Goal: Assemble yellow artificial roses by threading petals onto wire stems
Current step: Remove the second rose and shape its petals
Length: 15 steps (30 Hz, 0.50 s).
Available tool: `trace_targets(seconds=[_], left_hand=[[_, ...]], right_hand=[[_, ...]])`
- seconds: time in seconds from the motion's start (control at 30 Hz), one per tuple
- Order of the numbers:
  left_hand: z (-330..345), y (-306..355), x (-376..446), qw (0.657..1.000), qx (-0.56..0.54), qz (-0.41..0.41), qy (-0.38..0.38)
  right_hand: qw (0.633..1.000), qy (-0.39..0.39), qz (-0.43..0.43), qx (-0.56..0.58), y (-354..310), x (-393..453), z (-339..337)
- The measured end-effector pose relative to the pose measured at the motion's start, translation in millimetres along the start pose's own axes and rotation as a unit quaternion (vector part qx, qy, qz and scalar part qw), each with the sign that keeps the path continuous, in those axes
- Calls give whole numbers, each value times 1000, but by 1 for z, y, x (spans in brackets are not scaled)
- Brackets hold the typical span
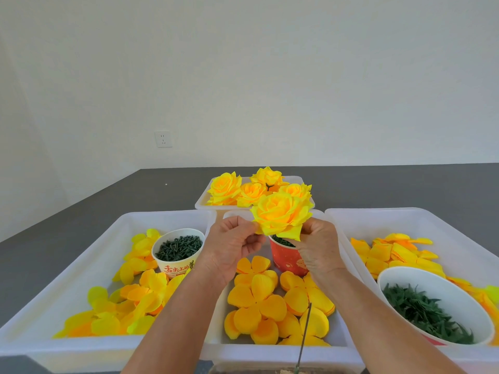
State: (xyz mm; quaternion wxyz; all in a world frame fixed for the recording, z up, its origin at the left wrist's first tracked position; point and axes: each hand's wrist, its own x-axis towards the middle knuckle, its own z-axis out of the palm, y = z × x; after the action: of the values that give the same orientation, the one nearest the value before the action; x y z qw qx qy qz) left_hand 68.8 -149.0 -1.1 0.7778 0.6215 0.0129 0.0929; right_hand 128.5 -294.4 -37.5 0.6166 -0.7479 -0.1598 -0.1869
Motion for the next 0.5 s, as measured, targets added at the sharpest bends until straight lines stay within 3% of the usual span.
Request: trace_targets(seconds=[0.5], left_hand=[[1, 1, -3, 996, 29, 64, 51]], right_hand=[[999, 49, -20, -10, -1, 1, 0]])
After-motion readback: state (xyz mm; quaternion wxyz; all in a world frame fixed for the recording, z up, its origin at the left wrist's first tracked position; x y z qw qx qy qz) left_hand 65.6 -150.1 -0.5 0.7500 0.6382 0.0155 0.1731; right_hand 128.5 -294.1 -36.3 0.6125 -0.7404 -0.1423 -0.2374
